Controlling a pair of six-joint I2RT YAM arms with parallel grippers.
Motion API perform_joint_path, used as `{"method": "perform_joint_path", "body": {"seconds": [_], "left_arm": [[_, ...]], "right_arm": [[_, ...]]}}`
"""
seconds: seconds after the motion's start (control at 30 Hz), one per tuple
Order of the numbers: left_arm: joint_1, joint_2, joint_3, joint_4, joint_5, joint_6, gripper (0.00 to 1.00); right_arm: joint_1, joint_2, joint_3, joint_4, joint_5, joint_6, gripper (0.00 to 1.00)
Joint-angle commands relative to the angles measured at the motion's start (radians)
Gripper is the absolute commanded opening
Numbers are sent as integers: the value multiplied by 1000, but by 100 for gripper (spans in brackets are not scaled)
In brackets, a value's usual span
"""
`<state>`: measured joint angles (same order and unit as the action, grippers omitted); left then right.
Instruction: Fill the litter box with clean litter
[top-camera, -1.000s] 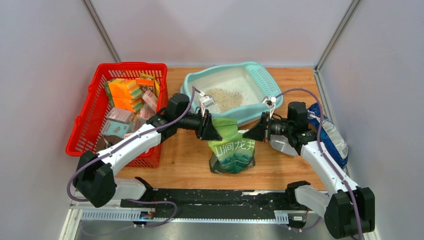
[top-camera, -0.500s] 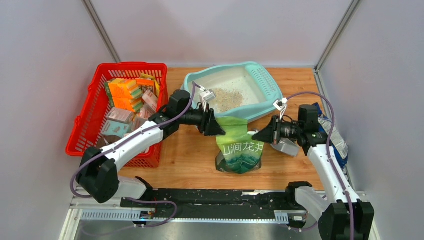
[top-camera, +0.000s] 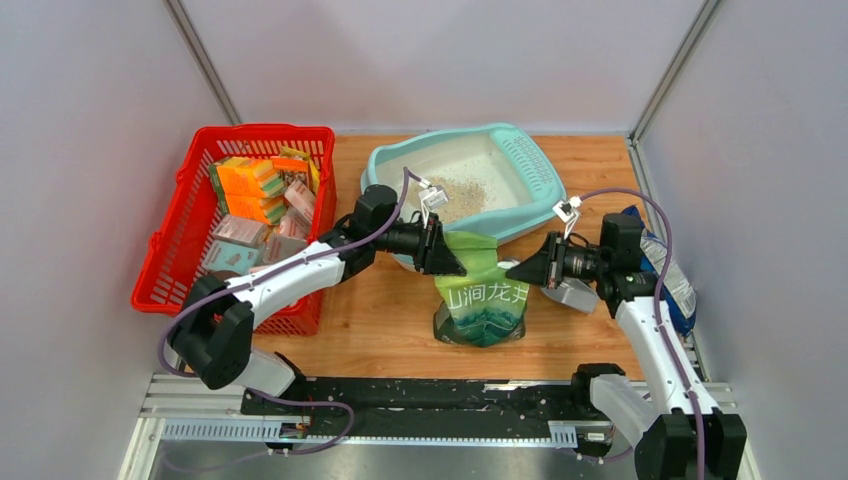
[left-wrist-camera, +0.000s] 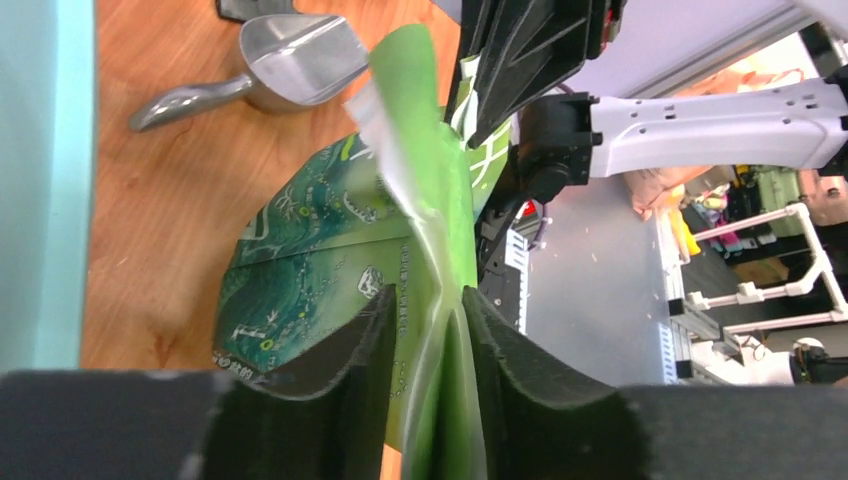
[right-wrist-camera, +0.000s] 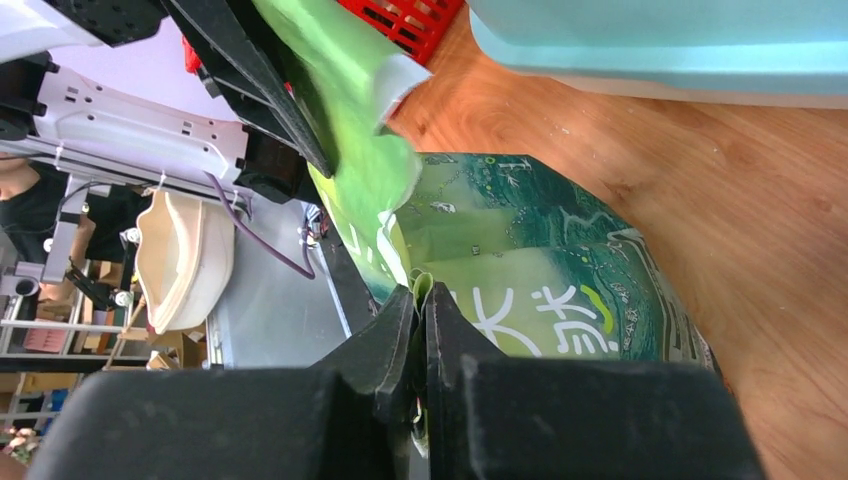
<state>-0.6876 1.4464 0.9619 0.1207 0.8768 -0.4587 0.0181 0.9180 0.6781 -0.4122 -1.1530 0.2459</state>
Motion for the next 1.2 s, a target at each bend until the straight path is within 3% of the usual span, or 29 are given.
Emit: {"method": "perform_joint_path", "body": {"seconds": [0.0,0.2,0.5,0.63,0.8,0.83,0.93,1.03,1.17], "left_arm": [[0,3,-31,129,48,-52,35],[0,16,-32,151,56,-63,19],[2,26,-11,151,62,-66,7],[8,3,-9,76,47,-40,36],[10,-21,-57,82,42,-52,45],[8,-23,-60,88,42,-52,41],[8,-20,-66,102,47,-74,17],[36,-12,-68,108,74,-129,5],[76,25,-17,77,207,-181,0]], "right_arm": [[-9,-15,-17,165,-53,108,12],[5,12,-32,223,-74,124,27],[48,15,-75,269,-24,128,26],[48,10,-71,248,1,131,8],[48,-8,-49,233,-13,226,1],[48,-11,-40,224,-14,236,1],[48,-7,-22,173,-28,251,0],[46,45,3,90,-77,288,0],[36,97,15,33,-140,355,0]]}}
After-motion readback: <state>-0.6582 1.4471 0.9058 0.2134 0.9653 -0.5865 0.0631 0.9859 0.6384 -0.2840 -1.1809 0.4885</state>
